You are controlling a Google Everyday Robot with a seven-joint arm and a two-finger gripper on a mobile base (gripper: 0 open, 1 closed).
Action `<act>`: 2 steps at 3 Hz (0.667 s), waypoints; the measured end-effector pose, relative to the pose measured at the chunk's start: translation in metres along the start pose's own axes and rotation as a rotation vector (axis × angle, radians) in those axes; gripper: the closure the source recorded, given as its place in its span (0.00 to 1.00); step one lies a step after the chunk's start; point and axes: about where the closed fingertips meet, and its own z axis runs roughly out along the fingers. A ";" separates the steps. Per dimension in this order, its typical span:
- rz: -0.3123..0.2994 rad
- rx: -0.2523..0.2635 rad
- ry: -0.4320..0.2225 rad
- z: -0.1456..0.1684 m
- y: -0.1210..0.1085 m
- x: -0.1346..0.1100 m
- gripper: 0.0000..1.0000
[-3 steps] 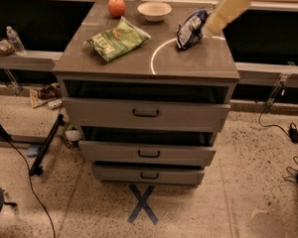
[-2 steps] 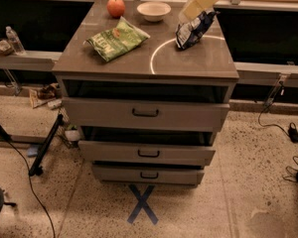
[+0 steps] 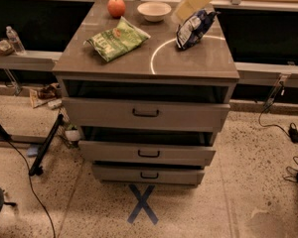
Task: Move green jalapeno chip bag near blue chip bag
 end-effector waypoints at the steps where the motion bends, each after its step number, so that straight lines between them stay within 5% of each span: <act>1: 0.107 0.012 0.008 0.033 0.003 -0.006 0.00; 2: 0.171 0.022 -0.002 0.079 0.007 -0.021 0.00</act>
Offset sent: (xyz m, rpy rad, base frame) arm 0.0683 0.0850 -0.0555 0.1331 0.0832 -0.1425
